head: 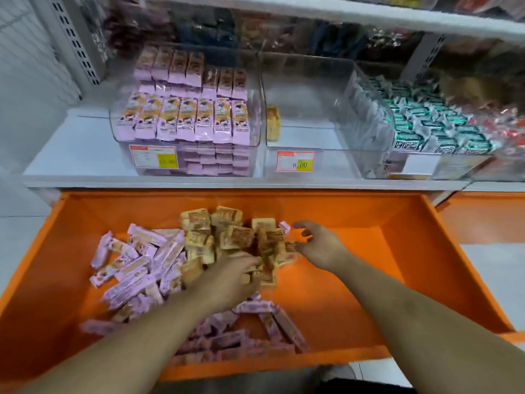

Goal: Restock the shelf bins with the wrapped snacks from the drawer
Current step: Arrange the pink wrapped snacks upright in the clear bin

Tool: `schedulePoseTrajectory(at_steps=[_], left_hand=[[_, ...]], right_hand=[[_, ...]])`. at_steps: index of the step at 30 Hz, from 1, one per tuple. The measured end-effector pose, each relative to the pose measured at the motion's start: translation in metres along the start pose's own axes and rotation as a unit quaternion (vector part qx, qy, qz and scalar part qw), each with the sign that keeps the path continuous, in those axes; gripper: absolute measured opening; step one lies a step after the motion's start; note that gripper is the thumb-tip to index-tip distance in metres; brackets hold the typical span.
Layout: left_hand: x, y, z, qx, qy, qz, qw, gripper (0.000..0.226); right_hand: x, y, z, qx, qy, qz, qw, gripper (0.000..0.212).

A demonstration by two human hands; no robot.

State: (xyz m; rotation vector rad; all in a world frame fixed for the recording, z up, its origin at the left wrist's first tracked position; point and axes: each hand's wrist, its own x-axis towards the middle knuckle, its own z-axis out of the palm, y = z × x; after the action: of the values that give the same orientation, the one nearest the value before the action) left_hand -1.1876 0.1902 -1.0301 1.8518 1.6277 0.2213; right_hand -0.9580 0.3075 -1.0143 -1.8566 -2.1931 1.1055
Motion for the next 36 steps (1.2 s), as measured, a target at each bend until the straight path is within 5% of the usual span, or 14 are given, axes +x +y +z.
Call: schedulePoseTrajectory(at_steps=[3, 9, 22, 28, 36], left_hand=[[0.03, -0.01, 0.021, 0.023, -0.023, 0.023, 0.999, 0.063], [0.064, -0.033, 0.059, -0.011, -0.118, 0.016, 0.993, 0.069], [0.075, -0.038, 0.103, 0.163, -0.091, 0.125, 0.975, 0.035], [0.063, -0.013, 0.06, -0.04, -0.067, 0.033, 0.996, 0.035], [0.015, 0.032, -0.055, -0.234, 0.074, -0.044, 0.969, 0.014]], right_hand=[[0.033, 0.006, 0.015, 0.023, -0.01, 0.003, 1.0, 0.065], [0.091, 0.025, 0.04, 0.054, -0.005, 0.013, 0.998, 0.047], [0.097, 0.039, 0.048, 0.095, 0.051, 0.027, 0.994, 0.015], [0.073, 0.03, -0.001, 0.059, 0.112, 0.011, 0.992, 0.009], [-0.008, -0.031, -0.093, 0.168, 0.078, -0.033, 0.982, 0.019]])
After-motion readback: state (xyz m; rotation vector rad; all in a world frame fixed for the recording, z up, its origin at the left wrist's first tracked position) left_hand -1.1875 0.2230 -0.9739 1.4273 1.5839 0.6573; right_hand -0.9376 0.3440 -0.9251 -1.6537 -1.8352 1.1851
